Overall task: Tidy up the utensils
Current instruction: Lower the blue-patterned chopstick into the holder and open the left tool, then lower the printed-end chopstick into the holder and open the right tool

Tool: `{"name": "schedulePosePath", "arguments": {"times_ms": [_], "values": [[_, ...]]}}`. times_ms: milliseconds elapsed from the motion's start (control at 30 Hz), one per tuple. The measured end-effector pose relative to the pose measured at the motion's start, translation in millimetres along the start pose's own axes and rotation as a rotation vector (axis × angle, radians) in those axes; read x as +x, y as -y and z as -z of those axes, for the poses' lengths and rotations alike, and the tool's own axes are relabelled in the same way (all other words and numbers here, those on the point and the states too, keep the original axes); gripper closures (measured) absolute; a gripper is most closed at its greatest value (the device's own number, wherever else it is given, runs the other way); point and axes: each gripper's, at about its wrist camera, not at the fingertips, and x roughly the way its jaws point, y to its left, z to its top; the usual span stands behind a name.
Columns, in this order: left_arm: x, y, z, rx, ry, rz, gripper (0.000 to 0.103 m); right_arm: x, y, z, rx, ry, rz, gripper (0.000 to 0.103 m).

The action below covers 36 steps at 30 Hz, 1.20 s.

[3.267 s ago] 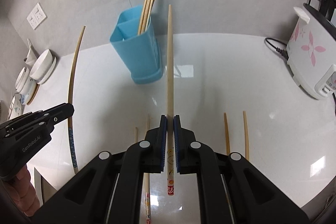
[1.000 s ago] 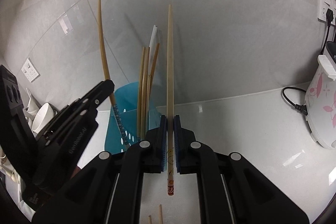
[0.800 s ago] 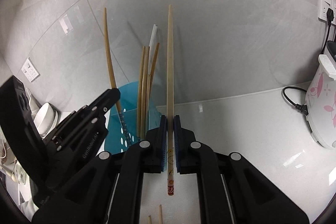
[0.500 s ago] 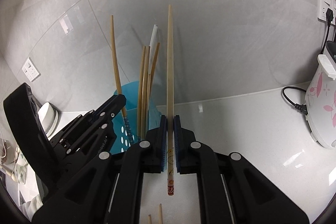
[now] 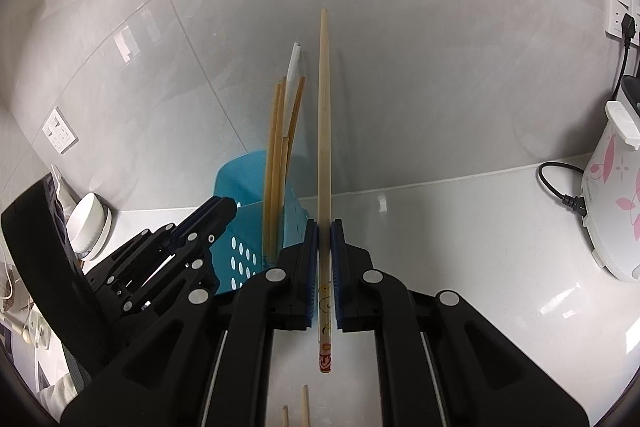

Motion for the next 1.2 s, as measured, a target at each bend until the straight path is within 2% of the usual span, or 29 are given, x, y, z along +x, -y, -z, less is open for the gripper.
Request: {"name": "schedulePosePath", "arguments": {"times_ms": [33,133,200,233,267,300,400,600,667,900,1200], "values": [[-1,-2,-1,-0.006,-0.01,-0.004,0.09,-1,-1,0,-0.003,0.002,-0.001,0.097],[-9,-7,-2,-0.022,-0.029,-0.018,0.067,-3,-2,-1,-0.008,0.008,-0.008,0.097],[-15,-9,-4,-0.011,-0.05,-0.03,0.062,-4,-3,-2,-0.009,0.017,-0.016,0.097],[-18,-10,-5,-0.011,-0.067,-0.036,0.057,-5,-4,-2,-0.01,0.022,-0.021,0.097],[-22,-14,-6,-0.021,-0.075,-0.035,0.047,-5,-5,-3,-0.012,0.025,-0.025,0.097],[-25,-17,-6,-0.031,-0.081,-0.036,0.042,-5,-6,-3,-0.014,0.029,-0.031,0.097],[-33,-24,-10,-0.053,-0.099,-0.055,0.036,-3,-10,-5,-0.016,0.032,-0.045,0.097],[-48,-37,-14,-0.081,-0.1,-0.08,0.017,0,-21,-11,-0.026,0.05,-0.079,0.097],[-53,-42,-16,-0.094,-0.093,-0.065,0.014,0,-24,-13,-0.028,0.056,-0.099,0.097],[-62,-56,-18,-0.104,-0.09,-0.094,0.006,6,-34,-19,-0.03,0.083,-0.149,0.097],[-60,-71,-14,-0.127,-0.108,-0.129,0.006,19,-45,-21,-0.049,0.118,-0.169,0.097]]}}
